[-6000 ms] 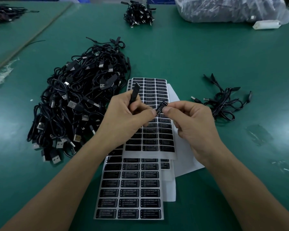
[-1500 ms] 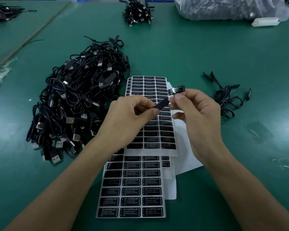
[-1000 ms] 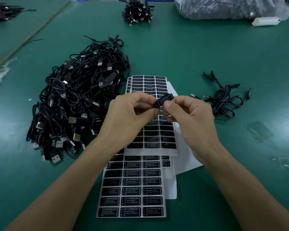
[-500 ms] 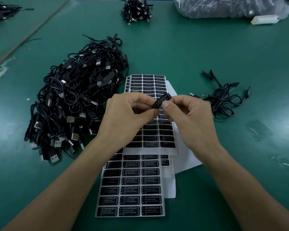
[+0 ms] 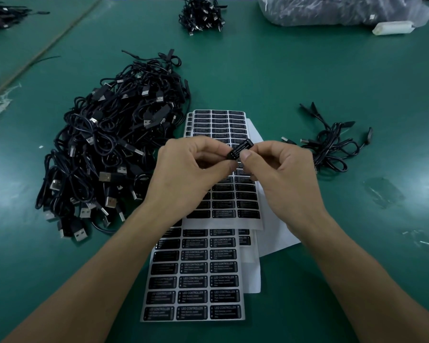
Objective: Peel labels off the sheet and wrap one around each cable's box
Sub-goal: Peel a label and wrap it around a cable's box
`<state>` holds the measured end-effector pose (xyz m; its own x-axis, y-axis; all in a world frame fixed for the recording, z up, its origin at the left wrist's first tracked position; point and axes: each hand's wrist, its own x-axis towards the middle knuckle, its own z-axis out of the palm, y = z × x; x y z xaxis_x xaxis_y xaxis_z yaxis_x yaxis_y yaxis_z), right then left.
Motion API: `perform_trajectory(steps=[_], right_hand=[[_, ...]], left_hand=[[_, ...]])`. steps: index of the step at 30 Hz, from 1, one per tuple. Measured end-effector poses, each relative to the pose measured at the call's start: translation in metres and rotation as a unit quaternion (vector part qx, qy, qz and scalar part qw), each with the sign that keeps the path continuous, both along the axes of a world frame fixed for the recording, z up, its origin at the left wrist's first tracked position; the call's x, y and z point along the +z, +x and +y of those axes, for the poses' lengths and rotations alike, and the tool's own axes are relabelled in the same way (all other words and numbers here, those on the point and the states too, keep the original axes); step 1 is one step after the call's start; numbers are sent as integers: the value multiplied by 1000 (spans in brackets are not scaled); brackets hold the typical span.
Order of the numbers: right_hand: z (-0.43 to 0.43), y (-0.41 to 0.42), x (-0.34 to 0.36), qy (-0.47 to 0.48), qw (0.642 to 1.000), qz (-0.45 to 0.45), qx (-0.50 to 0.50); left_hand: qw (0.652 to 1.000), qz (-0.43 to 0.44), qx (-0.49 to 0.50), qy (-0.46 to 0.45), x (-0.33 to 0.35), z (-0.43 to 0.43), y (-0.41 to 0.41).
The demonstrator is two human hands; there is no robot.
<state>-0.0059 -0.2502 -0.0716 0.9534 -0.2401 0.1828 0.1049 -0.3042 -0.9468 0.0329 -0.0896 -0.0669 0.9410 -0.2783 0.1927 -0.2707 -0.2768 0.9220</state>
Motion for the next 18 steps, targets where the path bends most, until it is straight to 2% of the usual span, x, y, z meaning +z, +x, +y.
perform_trajectory(steps=[12,18], right_hand=[[2,0,-2,14,1000,-19,-17],[4,0,-1,16,999,-36,-21]], left_hand=[[995,53,2,-88,0,-3,-1],[994,56,2,-93,0,-3,0]])
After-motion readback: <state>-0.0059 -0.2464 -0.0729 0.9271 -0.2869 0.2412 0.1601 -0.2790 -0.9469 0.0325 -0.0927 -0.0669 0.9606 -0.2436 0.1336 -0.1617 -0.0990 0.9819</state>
